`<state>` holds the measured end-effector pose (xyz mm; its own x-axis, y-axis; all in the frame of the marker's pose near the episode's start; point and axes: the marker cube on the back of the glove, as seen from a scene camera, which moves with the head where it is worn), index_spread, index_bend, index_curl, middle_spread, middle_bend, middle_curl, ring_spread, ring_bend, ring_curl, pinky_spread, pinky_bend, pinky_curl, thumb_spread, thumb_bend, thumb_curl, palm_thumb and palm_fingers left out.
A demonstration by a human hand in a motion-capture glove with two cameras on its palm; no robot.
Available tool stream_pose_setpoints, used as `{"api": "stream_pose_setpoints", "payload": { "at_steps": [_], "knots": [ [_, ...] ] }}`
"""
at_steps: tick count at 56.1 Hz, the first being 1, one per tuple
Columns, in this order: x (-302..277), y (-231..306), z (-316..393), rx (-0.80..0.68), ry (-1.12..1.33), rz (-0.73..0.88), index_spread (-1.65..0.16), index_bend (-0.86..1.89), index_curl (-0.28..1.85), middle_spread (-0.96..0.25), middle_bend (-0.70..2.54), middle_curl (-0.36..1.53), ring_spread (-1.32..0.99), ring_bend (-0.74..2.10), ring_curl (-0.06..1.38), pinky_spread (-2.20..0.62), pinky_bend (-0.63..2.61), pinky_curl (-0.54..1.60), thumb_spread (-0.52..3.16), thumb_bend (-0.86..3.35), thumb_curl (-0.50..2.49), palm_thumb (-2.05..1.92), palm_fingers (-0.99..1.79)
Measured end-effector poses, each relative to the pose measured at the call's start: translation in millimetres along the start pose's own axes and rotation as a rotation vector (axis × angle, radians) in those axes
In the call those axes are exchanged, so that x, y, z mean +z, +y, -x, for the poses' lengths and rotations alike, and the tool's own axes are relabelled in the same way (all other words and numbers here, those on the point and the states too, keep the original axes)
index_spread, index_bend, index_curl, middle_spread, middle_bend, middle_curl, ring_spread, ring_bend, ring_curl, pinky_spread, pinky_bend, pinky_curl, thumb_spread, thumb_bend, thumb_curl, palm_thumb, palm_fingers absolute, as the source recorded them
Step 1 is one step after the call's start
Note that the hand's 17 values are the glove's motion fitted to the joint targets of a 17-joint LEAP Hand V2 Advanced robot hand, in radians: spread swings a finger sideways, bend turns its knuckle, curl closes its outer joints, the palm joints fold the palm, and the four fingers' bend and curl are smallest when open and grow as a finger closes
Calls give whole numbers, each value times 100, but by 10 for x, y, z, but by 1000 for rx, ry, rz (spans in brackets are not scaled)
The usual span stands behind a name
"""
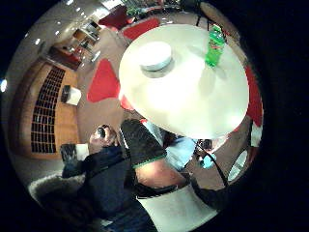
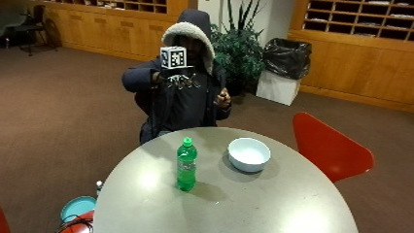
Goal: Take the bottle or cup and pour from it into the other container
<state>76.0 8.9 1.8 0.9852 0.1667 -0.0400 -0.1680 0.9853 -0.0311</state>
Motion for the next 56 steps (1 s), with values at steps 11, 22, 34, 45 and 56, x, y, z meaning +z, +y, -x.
{"api": "stream_pose_setpoints", "payload": {
  "at_steps": [11,22,34,45,56],
  "knots": [
    [88,-103,-598,165,-27,-26,-44,17,33,-4,17,28,15,19,22,36,26,33,100,-3,33,25,32],
    [327,-436,-1145,251,-55,-129,-44,18,33,-5,17,28,15,19,22,36,27,34,100,-3,34,24,30],
    [695,-847,-1616,196,-180,-75,-43,17,32,-3,16,27,15,19,23,36,32,36,97,-3,34,24,24],
    [1139,-1340,-1884,227,-366,-121,-41,14,30,-1,18,28,16,20,23,36,39,37,93,-3,35,26,19],
    [1595,-1838,-1908,231,-605,-103,-40,13,27,0,18,29,17,20,24,36,44,38,90,-3,36,31,17]
  ]
}}
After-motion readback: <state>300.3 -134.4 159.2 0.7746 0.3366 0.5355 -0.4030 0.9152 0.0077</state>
